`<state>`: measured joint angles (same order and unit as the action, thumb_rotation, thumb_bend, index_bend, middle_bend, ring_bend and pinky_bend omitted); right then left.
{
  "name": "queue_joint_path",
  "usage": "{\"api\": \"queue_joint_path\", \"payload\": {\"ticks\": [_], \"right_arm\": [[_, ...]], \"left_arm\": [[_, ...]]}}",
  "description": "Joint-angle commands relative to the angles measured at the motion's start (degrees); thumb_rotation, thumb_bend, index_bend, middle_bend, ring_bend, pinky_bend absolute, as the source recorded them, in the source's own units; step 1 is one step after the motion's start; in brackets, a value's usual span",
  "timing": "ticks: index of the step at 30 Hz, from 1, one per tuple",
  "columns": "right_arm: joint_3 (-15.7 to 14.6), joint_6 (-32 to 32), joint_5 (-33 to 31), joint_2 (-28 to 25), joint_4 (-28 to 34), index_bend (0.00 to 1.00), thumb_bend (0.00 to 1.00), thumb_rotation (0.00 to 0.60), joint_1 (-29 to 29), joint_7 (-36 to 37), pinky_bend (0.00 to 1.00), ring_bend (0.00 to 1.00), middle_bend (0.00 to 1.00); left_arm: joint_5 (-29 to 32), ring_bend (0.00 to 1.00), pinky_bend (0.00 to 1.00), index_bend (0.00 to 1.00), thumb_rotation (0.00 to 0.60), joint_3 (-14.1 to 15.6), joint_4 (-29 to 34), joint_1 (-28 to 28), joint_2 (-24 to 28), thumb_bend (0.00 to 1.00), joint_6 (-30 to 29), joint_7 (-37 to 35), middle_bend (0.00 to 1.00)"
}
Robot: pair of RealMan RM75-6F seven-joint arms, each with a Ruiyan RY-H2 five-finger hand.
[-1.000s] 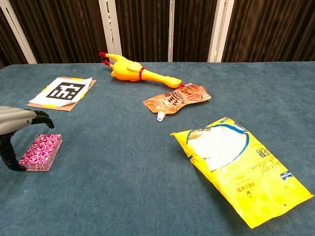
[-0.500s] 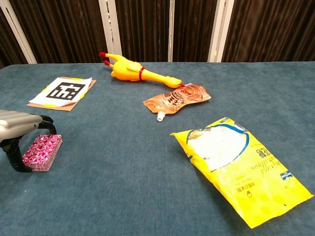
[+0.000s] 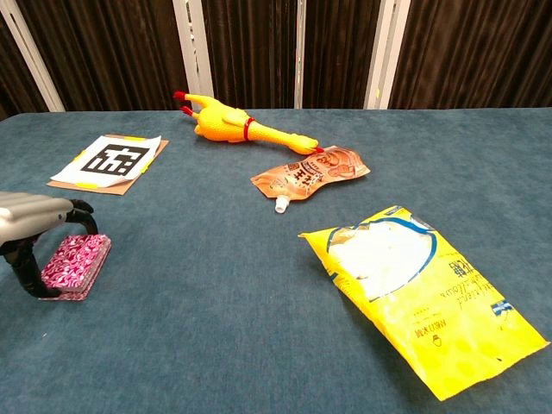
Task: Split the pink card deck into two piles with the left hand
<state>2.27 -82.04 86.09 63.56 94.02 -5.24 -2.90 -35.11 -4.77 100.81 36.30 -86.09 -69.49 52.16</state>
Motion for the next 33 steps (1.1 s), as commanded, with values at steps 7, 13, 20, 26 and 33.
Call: {"api": "queue_joint_path", "payload": {"ticks": [7, 13, 20, 26, 33], "right_arm": [[0.0, 0.0, 0.0, 0.0, 0.1, 0.00, 0.36, 0.600, 0.0, 0.0, 0.06, 0.00, 0.00], [0.0, 0.0, -0.1, -0.1, 0.1, 0.00, 0.36, 0.600, 0.1, 0.1, 0.06, 0.00, 0.00], [0.0, 0.1, -0.2, 0.0, 0.2, 0.00, 0.36, 0.600, 0.0, -0.1, 0.06, 0.00, 0.00], [0.0, 0.1, -0.3, -0.1, 0.3, 0.00, 0.36, 0.600, 0.1, -0.1, 0.06, 0.00, 0.00], [0.1, 0.2, -0.4, -0.2, 0.5, 0.00, 0.36, 0.600, 0.0, 0.0, 0.06, 0.00, 0.00]], "left_arm": [[-3.7, 0.00, 0.00, 0.43, 0.600, -0.3, 4.1, -0.3, 3.8, 0.41, -1.2, -3.0, 0.00], [-3.5, 0.00, 0.00, 0.44, 0.600, 0.4, 4.0, -1.0, 6.4, 0.41, -1.2, -4.3, 0.00], [-3.4, 0.00, 0.00, 0.44, 0.600, 2.2, 1.0, -2.8, 8.5, 0.41, 0.6, -7.8, 0.00], [-4.1, 0.00, 0.00, 0.43, 0.600, 4.2, -1.9, -3.7, 8.4, 0.41, 2.7, -9.5, 0.00], [-4.1, 0.00, 0.00, 0.31, 0.600, 5.2, -4.3, -4.1, 7.6, 0.33, 3.7, -9.8, 0.00]]}}
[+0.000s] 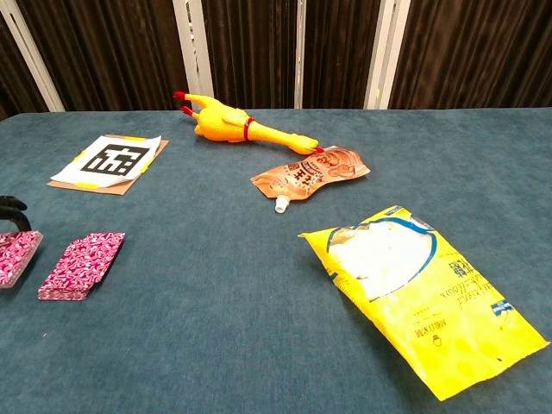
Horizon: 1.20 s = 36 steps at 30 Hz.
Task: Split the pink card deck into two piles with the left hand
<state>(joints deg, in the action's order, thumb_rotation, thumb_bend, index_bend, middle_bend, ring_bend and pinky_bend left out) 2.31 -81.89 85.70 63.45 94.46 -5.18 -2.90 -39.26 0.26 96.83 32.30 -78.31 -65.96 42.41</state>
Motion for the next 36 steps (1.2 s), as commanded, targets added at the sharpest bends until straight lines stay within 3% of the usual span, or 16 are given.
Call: {"api": "queue_joint_path", "payload": {"ticks": [1, 13, 24, 36], "right_arm": [[0.0, 0.0, 0.0, 0.0, 0.0, 0.00, 0.36, 0.600, 0.0, 0.0, 0.06, 0.00, 0.00], [-0.1, -0.1, 0.1, 0.0, -0.1, 0.00, 0.36, 0.600, 0.0, 0.1, 0.06, 0.00, 0.00], [-0.1, 0.0, 0.1, 0.1, 0.0, 0.00, 0.36, 0.600, 0.0, -0.1, 0.06, 0.00, 0.00], [0.0, 0.0, 0.1, 0.0, 0.0, 0.00, 0.36, 0.600, 0.0, 0.1, 0.06, 0.00, 0.00]], "left_arm": [[0.1, 0.00, 0.00, 0.28, 0.600, 0.1, -0.3, 0.0, -0.2, 0.31, 0.2, 0.0, 0.00], [3.9, 0.00, 0.00, 0.14, 0.600, 0.2, 1.4, 0.9, 1.3, 0.24, 0.7, 2.7, 0.00], [2.5, 0.00, 0.00, 0.14, 0.600, -1.5, 3.1, 1.2, 1.2, 0.24, -0.4, 0.5, 0.00], [5.6, 0.00, 0.00, 0.09, 0.600, -2.1, 6.6, 5.1, -2.8, 0.22, -2.2, 7.7, 0.00]]}}
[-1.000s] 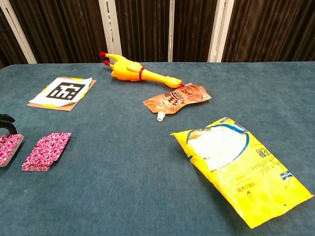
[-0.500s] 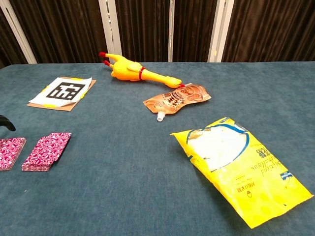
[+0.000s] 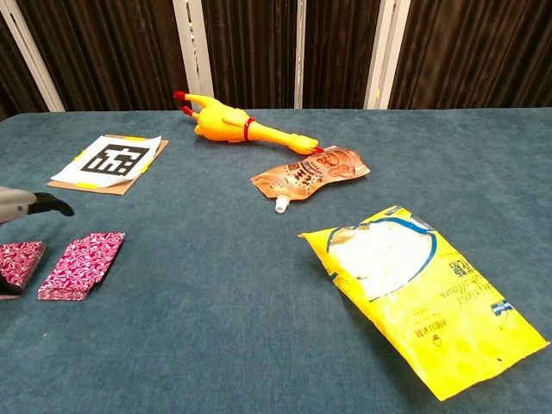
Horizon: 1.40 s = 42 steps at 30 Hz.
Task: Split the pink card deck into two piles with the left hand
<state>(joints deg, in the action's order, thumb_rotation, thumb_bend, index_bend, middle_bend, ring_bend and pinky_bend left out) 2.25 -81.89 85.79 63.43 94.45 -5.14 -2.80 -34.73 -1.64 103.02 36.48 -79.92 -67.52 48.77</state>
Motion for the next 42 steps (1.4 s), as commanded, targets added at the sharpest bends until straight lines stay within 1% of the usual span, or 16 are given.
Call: {"api": "queue_joint_path", "payload": {"ticks": [1, 6, 8, 17, 24, 29, 32, 37, 39, 42], "right_arm": [[0.1, 0.0, 0.0, -0.1, 0.1, 0.00, 0.36, 0.600, 0.0, 0.1, 0.06, 0.00, 0.00], [0.0, 0.1, -0.1, -0.1, 0.1, 0.00, 0.36, 0.600, 0.0, 0.1, 0.06, 0.00, 0.00], [0.0, 0.1, -0.1, -0.1, 0.1, 0.00, 0.36, 0.600, 0.0, 0.2, 0.06, 0.00, 0.00], [0.0, 0.2, -0.2, -0.1, 0.3, 0.00, 0.36, 0.600, 0.0, 0.2, 0.06, 0.00, 0.00], [0.0, 0.2, -0.2, -0.1, 0.3, 0.00, 0.36, 0.600, 0.0, 0.3, 0.06, 0.00, 0.00], [0.0, 0.3, -0.2, -0.1, 0.3, 0.00, 0.36, 0.600, 0.0, 0.3, 0.06, 0.00, 0.00], [0.0, 0.2, -0.2, -0.2, 0.3, 0.00, 0.36, 0.600, 0.0, 0.3, 0.06, 0.00, 0.00], [0.0, 0.2, -0.2, -0.2, 0.3, 0.00, 0.36, 0.600, 0.0, 0.3, 0.06, 0.00, 0.00], [0.0, 0.2, -0.2, -0.2, 0.4, 0.00, 0.36, 0.600, 0.0, 0.3, 0.06, 0.00, 0.00], [0.1, 0.3, -0.3, -0.4, 0.8, 0.00, 0.36, 0.600, -0.1, 0.2, 0.06, 0.00, 0.00]], "left_arm": [[1.5, 0.00, 0.00, 0.09, 0.600, -0.3, 0.4, 1.2, -1.7, 0.22, -0.9, 1.8, 0.00], [3.3, 0.00, 0.00, 0.08, 0.600, -0.6, -0.2, 2.7, -3.7, 0.22, -1.5, 4.1, 0.00], [4.7, 0.00, 0.00, 0.08, 0.600, -1.4, -0.7, 3.6, -5.0, 0.22, -1.6, 4.9, 0.00], [6.7, 0.00, 0.00, 0.11, 0.600, -1.7, -1.7, 4.7, -6.1, 0.22, -2.2, 5.9, 0.00], [8.0, 0.00, 0.00, 0.16, 0.600, -1.9, -2.6, 5.3, -6.7, 0.22, -2.2, 6.1, 0.00], [8.5, 0.00, 0.00, 0.19, 0.600, -1.7, -3.2, 5.6, -6.9, 0.22, -2.1, 6.0, 0.00], [8.1, 0.00, 0.00, 0.23, 0.600, -1.6, -3.3, 5.5, -7.1, 0.25, -2.0, 5.4, 0.00], [7.2, 0.00, 0.00, 0.38, 0.600, -1.4, -3.3, 5.4, -7.0, 0.35, -1.9, 4.4, 0.00], [6.8, 0.00, 0.00, 0.41, 0.600, -1.3, -3.2, 5.3, -6.9, 0.37, -1.9, 4.0, 0.00], [5.8, 0.00, 0.00, 0.44, 0.600, -1.1, -2.7, 4.9, -6.5, 0.37, -2.0, 3.0, 0.00]]}}
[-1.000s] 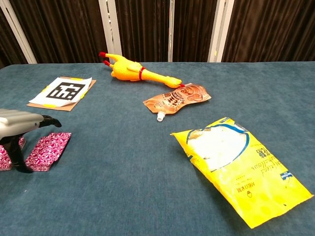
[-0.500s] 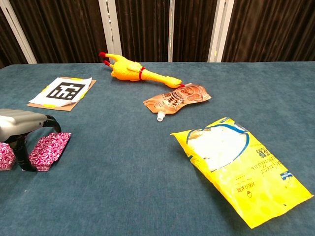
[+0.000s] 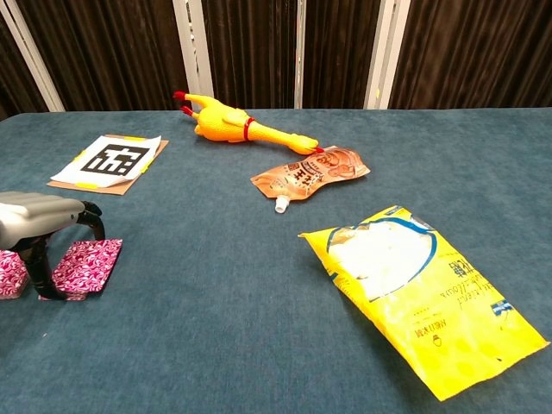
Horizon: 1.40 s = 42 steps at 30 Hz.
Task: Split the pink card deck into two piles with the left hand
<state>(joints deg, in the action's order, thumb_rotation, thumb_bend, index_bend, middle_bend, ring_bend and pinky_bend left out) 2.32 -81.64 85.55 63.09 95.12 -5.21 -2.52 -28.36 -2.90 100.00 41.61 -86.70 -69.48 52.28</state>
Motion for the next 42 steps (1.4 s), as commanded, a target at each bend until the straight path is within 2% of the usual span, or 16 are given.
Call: {"api": "queue_joint_path", "payload": {"ticks": [1, 8, 13, 26, 29, 33, 35, 39, 42], "right_arm": [[-0.1, 0.0, 0.0, 0.1, -0.1, 0.00, 0.36, 0.600, 0.1, 0.0, 0.06, 0.00, 0.00], [-0.1, -0.1, 0.0, 0.2, -0.3, 0.00, 0.36, 0.600, 0.1, 0.1, 0.06, 0.00, 0.00], [0.0, -0.1, 0.0, 0.2, -0.2, 0.00, 0.36, 0.600, 0.1, 0.1, 0.06, 0.00, 0.00], [0.0, 0.1, -0.1, 0.2, -0.4, 0.00, 0.36, 0.600, 0.0, 0.5, 0.06, 0.00, 0.00], [0.0, 0.1, -0.1, 0.1, -0.4, 0.00, 0.36, 0.600, 0.0, 0.6, 0.06, 0.00, 0.00], [0.0, 0.1, -0.1, 0.1, -0.4, 0.00, 0.36, 0.600, 0.0, 0.7, 0.06, 0.00, 0.00], [0.0, 0.1, -0.1, 0.1, -0.4, 0.00, 0.36, 0.600, 0.0, 0.8, 0.06, 0.00, 0.00], [0.0, 0.1, -0.1, 0.1, -0.4, 0.00, 0.36, 0.600, 0.0, 0.7, 0.06, 0.00, 0.00], [0.0, 0.1, -0.2, 0.1, -0.5, 0.00, 0.36, 0.600, 0.0, 0.5, 0.06, 0.00, 0.00]], "left_arm": [[-1.1, 0.00, 0.00, 0.44, 0.600, 0.2, 0.7, -0.3, 0.6, 0.37, -0.1, -0.9, 0.00], [-3.7, 0.00, 0.00, 0.46, 0.600, -0.3, 3.5, -0.4, 1.9, 0.38, -0.1, -2.9, 0.00], [-4.1, 0.00, 0.00, 0.46, 0.600, -0.4, 4.9, 0.5, 1.4, 0.38, -0.7, -1.7, 0.00], [-1.8, 0.00, 0.00, 0.44, 0.600, -2.9, 1.6, 4.1, -7.0, 0.38, -1.7, 1.5, 0.00], [-0.9, 0.00, 0.00, 0.36, 0.600, -3.1, 1.4, 4.7, -8.0, 0.37, -2.2, 2.7, 0.00], [0.9, 0.00, 0.00, 0.08, 0.600, -3.3, 2.4, 5.5, -8.3, 0.25, -3.1, 4.6, 0.00], [1.3, 0.00, 0.00, 0.01, 0.600, -3.3, 3.0, 5.6, -8.1, 0.21, -3.4, 4.9, 0.00], [0.8, 0.00, 0.00, 0.00, 0.600, -3.2, 4.1, 5.4, -7.1, 0.19, -4.1, 4.5, 0.00], [-1.8, 0.00, 0.00, 0.00, 0.600, -3.0, 7.6, 3.7, -3.7, 0.19, -4.9, 1.3, 0.00]]}}
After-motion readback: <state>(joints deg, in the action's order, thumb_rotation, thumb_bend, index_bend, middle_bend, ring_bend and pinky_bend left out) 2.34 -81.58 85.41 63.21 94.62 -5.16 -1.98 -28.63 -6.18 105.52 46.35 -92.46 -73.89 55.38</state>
